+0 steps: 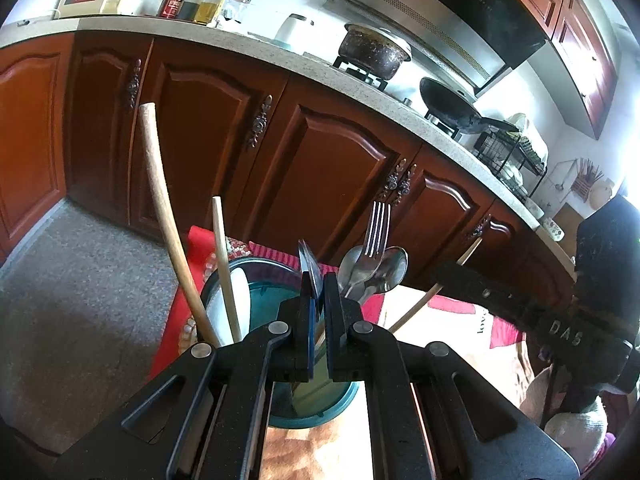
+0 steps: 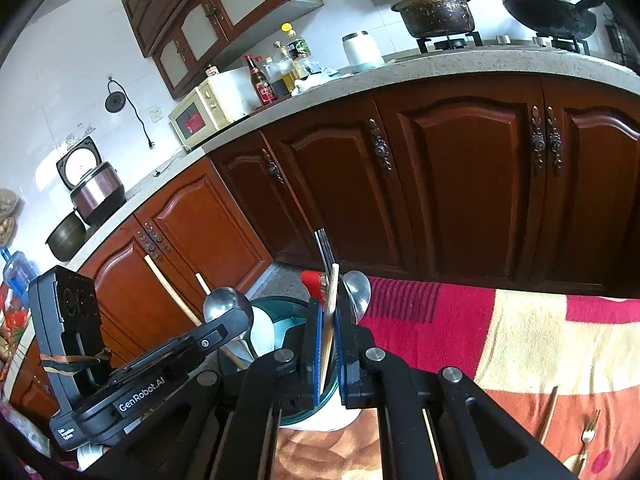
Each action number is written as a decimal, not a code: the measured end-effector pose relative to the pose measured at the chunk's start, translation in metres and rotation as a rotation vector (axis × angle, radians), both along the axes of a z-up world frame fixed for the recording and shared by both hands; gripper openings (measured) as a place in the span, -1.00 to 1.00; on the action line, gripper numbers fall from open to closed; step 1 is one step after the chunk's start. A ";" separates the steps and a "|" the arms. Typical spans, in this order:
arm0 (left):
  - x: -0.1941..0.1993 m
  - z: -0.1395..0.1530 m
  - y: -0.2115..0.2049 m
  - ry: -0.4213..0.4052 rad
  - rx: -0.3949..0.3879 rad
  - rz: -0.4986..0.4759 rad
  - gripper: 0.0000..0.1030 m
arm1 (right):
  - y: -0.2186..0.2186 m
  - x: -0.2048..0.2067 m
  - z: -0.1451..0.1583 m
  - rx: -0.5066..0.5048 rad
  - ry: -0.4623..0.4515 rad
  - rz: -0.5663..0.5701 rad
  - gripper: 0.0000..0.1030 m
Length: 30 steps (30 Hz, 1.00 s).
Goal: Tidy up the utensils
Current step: 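Open left tool dropping fork in cup while right drops chopstick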
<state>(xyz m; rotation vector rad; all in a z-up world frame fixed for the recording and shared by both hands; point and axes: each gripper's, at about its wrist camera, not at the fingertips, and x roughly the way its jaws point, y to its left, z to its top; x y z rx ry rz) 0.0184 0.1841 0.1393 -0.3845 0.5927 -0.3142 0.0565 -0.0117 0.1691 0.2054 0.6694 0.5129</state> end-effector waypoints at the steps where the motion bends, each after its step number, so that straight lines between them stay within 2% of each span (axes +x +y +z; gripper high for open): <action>1: 0.000 0.000 0.000 0.000 0.001 0.001 -0.95 | -0.001 -0.001 0.002 0.002 -0.008 -0.002 -0.90; 7: -0.002 -0.001 -0.002 0.010 0.018 0.016 -0.95 | 0.002 0.003 -0.004 -0.006 0.012 0.010 -0.90; 10: -0.003 -0.003 -0.003 0.026 0.038 0.025 -0.95 | 0.002 0.005 -0.009 0.009 0.057 0.018 -0.90; 11: -0.004 -0.004 -0.004 0.028 0.045 0.029 -0.94 | 0.001 0.006 -0.010 0.014 0.071 0.018 -0.82; 12: -0.005 -0.004 -0.005 0.030 0.051 0.033 -0.93 | 0.000 0.006 -0.012 0.013 0.082 0.013 -0.64; 14: -0.006 -0.003 -0.005 0.032 0.053 0.037 -0.75 | -0.005 0.005 -0.014 0.023 0.086 0.009 -0.40; 17: -0.009 0.000 -0.006 0.024 0.057 0.048 -0.40 | -0.009 0.001 -0.014 0.028 0.087 0.006 -0.40; 21: -0.013 0.004 -0.009 0.016 0.081 0.060 -0.28 | -0.011 -0.002 -0.013 0.018 0.087 0.011 -0.40; 23: -0.017 0.006 -0.011 0.012 0.094 0.071 -0.15 | -0.011 -0.005 -0.013 0.014 0.091 0.012 -0.40; 30: -0.026 0.010 -0.016 0.030 0.161 0.123 0.03 | -0.014 -0.015 -0.011 0.001 0.087 0.015 -0.40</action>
